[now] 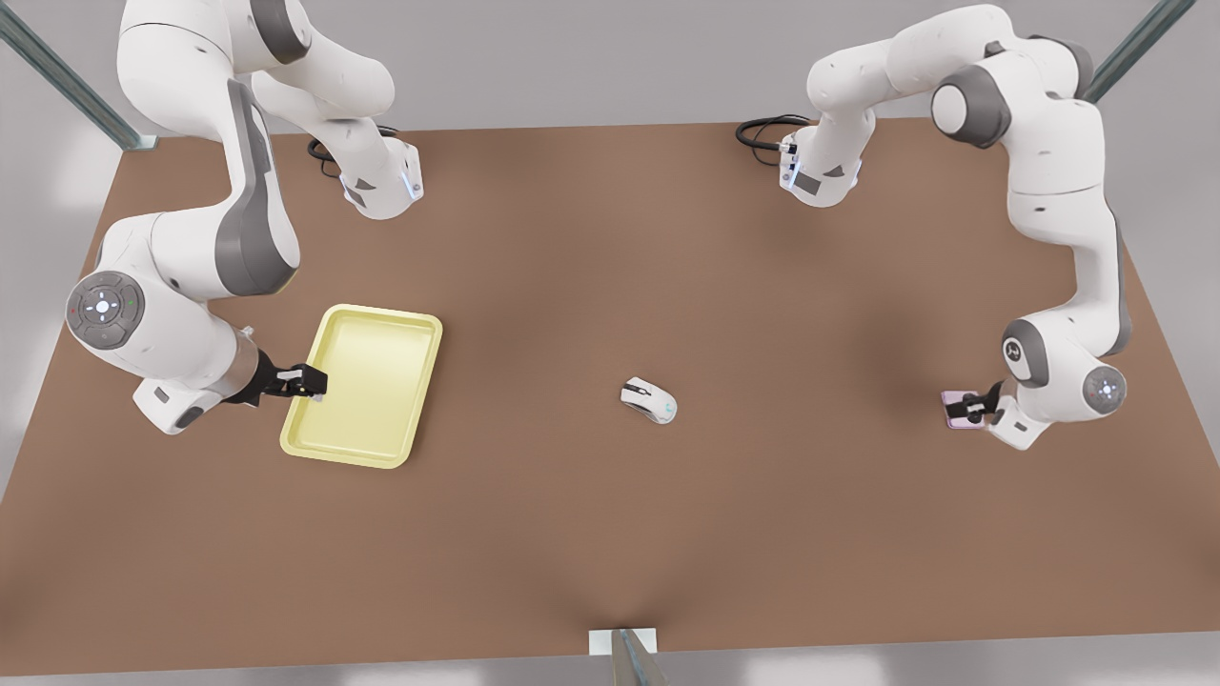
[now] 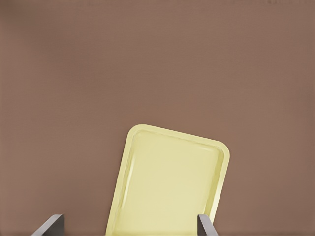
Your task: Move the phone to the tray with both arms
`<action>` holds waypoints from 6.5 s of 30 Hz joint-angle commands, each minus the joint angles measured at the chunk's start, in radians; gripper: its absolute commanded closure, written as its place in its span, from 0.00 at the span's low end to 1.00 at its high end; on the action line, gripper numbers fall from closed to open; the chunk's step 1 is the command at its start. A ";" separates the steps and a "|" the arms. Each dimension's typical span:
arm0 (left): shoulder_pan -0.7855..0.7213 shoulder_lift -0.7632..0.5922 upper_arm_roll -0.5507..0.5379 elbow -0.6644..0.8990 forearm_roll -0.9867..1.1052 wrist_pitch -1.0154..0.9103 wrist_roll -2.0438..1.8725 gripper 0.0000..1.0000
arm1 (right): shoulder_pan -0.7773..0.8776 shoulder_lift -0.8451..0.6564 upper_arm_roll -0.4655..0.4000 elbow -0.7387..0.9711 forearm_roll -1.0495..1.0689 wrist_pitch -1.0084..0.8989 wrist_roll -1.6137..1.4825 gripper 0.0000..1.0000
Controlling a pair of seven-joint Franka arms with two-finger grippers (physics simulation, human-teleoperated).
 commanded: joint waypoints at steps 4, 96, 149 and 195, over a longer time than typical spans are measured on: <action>0.008 0.008 0.000 -0.014 0.003 0.099 0.198 0.00 | 0.000 -0.001 0.000 0.000 0.001 0.001 0.007 0.00; -0.446 -0.463 -0.086 0.379 -0.088 -0.912 -0.029 0.00 | 0.491 0.201 0.006 -0.127 0.001 0.267 0.711 0.00; -0.446 -0.450 -0.072 0.420 -0.066 -0.836 -0.046 0.00 | 0.497 0.264 0.040 -0.599 0.114 0.860 0.143 0.00; -0.446 -0.451 -0.080 0.420 -0.052 -0.842 -0.045 0.00 | -0.061 -0.049 0.025 -0.852 -0.064 0.722 -0.317 0.09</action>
